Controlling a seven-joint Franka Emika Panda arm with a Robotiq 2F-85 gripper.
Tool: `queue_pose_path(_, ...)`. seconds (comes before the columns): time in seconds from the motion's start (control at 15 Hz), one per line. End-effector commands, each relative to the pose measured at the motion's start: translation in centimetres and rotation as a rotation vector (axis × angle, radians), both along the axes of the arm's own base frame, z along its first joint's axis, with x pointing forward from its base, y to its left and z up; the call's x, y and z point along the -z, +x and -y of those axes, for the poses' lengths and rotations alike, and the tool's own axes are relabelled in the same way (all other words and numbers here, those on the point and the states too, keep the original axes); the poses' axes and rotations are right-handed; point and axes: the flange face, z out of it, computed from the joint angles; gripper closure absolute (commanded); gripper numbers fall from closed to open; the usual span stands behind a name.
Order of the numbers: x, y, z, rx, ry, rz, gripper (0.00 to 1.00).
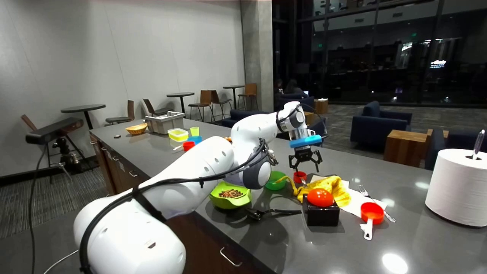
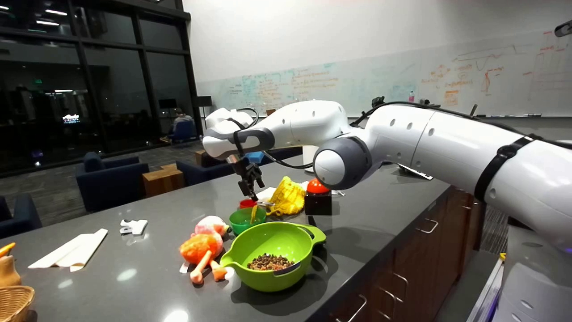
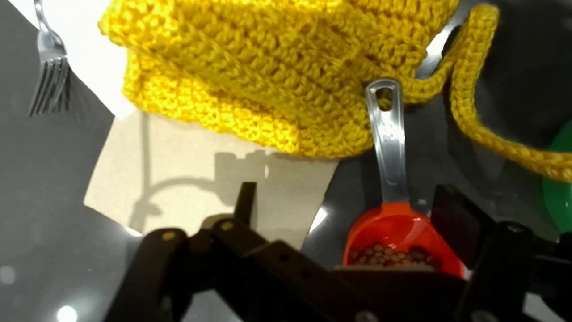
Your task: Pour the contents from the measuring cup on the left into the light green bowl.
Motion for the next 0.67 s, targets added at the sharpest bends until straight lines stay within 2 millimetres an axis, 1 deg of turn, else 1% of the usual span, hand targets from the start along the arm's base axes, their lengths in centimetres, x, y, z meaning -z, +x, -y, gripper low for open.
queue_pose_path(0.0,-3.0,0.3,0.8,0.131,0.112,0.068,0.00)
queue_pose_path(0.33,-6.4,0.8,1.8,0.294,0.224,0.159,0.00)
queue_pose_path(0.6,-9.4,0.3,2.8,0.365,0.216,0.182,0.00)
